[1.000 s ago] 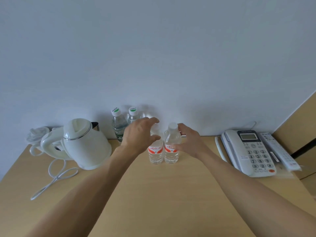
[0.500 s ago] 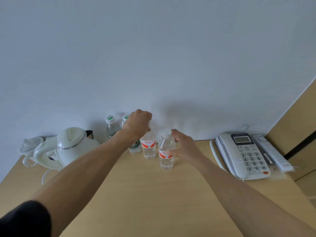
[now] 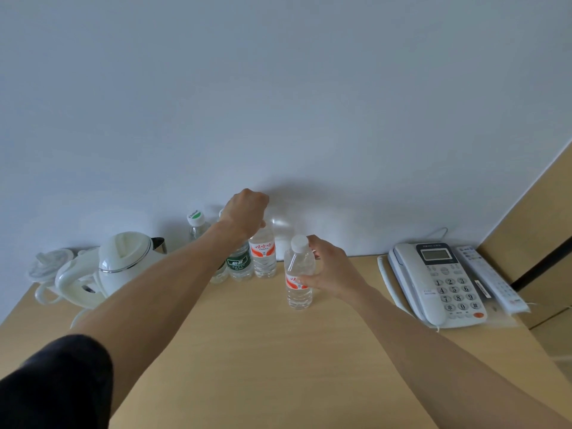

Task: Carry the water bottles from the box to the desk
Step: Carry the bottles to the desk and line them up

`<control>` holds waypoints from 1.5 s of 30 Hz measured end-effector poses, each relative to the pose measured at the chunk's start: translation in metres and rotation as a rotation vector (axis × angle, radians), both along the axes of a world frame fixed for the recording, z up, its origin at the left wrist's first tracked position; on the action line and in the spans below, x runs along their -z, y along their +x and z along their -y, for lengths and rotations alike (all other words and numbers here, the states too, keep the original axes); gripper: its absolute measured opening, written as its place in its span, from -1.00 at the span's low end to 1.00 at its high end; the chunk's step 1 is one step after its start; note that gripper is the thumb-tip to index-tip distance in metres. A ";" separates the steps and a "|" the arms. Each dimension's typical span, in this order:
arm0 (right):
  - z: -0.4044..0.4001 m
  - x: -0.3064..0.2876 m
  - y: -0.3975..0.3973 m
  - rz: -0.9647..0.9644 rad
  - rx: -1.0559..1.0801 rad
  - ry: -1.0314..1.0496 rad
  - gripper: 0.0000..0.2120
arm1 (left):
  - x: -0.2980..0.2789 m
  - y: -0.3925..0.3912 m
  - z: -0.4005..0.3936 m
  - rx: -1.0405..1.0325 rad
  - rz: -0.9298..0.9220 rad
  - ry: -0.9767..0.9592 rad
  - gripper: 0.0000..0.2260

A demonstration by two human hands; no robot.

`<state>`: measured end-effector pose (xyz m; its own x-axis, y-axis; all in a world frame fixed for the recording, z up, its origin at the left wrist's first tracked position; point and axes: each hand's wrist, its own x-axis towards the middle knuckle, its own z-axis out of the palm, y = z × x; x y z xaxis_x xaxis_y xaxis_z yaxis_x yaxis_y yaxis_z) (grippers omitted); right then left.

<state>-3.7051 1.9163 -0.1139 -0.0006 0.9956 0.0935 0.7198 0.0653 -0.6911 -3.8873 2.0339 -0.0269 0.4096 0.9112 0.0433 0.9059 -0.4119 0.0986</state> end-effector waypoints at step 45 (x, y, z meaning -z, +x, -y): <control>-0.073 -0.029 -0.013 0.067 0.113 0.062 -0.59 | 0.013 -0.031 -0.008 0.053 0.041 0.257 -0.67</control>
<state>-3.7178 1.9894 -0.0854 0.1028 0.9820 0.1585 0.7697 0.0224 -0.6380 -3.9181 2.0415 -0.0399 0.4499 0.8454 0.2878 0.8796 -0.4752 0.0208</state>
